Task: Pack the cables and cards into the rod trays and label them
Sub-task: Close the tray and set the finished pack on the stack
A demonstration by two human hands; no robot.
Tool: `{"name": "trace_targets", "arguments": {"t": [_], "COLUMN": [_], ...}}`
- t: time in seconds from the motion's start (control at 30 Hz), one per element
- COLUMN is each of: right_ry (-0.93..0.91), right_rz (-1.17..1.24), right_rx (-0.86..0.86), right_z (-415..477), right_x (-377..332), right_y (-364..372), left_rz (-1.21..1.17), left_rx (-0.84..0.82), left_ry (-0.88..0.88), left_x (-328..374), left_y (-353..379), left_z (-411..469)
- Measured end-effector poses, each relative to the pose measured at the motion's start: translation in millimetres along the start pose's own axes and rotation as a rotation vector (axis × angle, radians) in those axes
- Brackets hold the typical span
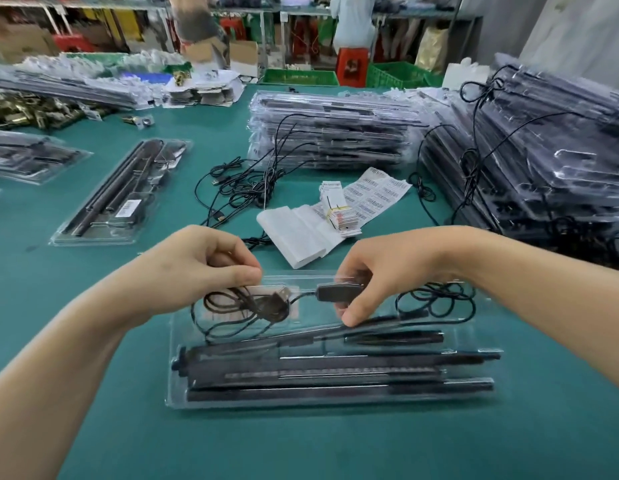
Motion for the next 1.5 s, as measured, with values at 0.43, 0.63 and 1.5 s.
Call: {"name": "trace_targets", "arguments": {"t": [0.43, 0.63, 1.5], "right_ry": [0.042, 0.028, -0.09], "right_rz": [0.072, 0.067, 0.103], "right_rx": [0.02, -0.022, 0.009], "right_z": [5.3, 10.2, 18.8], "right_x": [12.4, 18.5, 33.8], "right_y": [4.1, 8.6, 9.8], "left_rz": [-0.169, -0.389, -0.545], "left_rx": [0.134, 0.1, 0.418], "left_ry": [-0.125, -0.233, -0.18], "left_x": [-46.1, -81.2, -81.7], "left_y": [-13.1, 3.2, 20.5], "left_z": [-24.9, -60.6, -51.9]}}
Point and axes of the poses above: each hand's wrist, its own z-axis towards the middle knuckle, its own y-axis out of the palm, x = y × z, the point moved 5 cm from there along z, towards the middle knuckle, and after that the axes turned 8 degrees about y, right-handed, at the moved point
